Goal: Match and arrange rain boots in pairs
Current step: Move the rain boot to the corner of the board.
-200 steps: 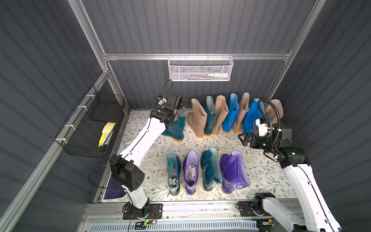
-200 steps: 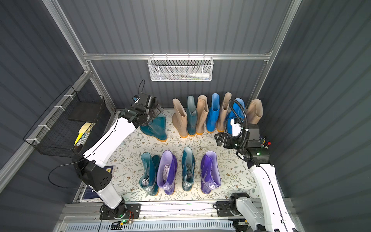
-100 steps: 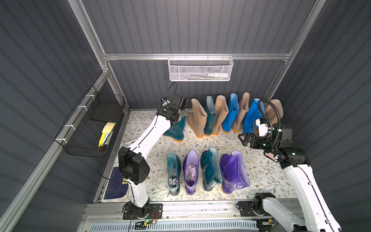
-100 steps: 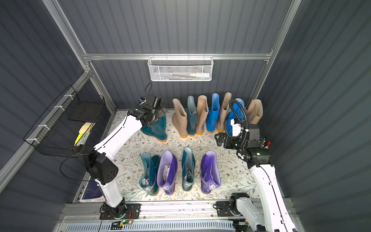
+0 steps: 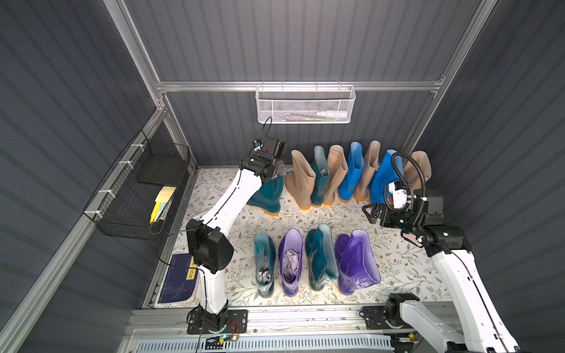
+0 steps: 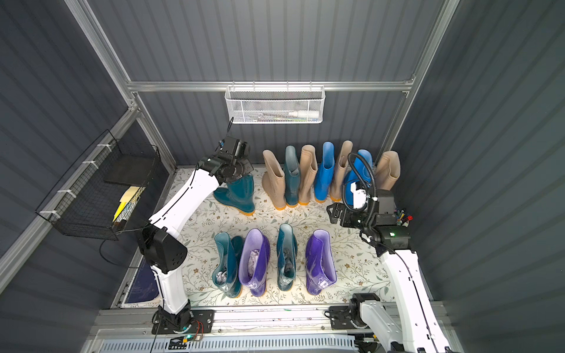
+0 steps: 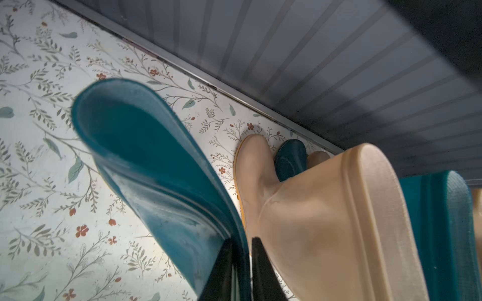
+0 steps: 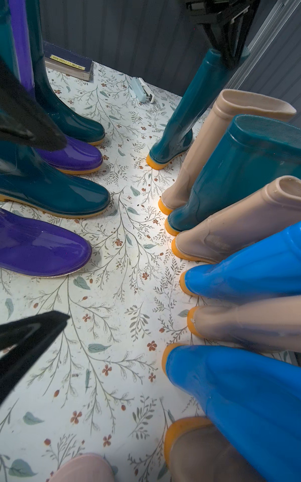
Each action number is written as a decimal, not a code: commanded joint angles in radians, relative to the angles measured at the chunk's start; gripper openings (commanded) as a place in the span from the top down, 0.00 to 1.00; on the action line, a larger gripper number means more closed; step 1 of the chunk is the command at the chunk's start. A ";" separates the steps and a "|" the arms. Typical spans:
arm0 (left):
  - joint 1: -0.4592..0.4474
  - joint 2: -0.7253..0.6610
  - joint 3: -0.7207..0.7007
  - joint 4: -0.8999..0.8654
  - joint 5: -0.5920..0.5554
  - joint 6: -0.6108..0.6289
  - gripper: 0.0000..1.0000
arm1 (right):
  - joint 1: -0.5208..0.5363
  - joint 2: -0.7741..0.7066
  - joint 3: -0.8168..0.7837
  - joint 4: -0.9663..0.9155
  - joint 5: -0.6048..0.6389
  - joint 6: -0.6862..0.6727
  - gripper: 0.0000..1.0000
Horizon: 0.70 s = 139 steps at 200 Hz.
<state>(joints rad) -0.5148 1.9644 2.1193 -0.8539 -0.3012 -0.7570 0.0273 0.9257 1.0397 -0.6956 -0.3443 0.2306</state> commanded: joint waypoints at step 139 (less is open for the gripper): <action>0.242 0.049 0.373 -0.302 0.212 0.450 1.00 | 0.004 0.004 -0.023 0.050 -0.017 -0.001 0.01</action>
<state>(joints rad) -0.2928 2.0186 2.3962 -1.1519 -0.1345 -0.3775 0.0269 0.9264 1.0115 -0.6582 -0.3489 0.2310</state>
